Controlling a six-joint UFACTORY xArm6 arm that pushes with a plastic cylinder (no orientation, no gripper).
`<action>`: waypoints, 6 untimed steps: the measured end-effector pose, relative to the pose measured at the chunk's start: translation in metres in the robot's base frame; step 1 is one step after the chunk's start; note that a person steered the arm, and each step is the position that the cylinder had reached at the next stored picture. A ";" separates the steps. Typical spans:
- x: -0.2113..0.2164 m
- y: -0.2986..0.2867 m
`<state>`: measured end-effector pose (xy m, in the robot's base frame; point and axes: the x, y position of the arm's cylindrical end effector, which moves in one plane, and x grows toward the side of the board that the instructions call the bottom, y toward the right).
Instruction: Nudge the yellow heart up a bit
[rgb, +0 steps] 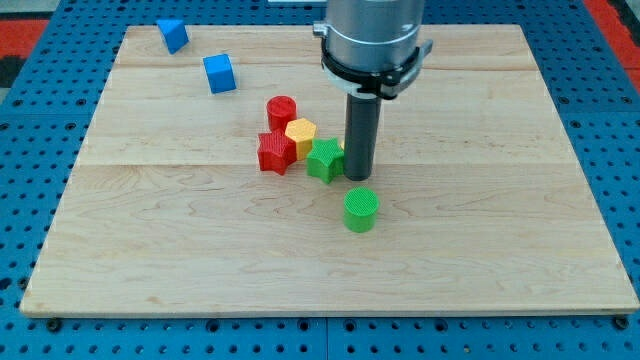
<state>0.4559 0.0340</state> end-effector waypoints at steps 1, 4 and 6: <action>0.004 0.007; -0.012 0.081; -0.016 -0.004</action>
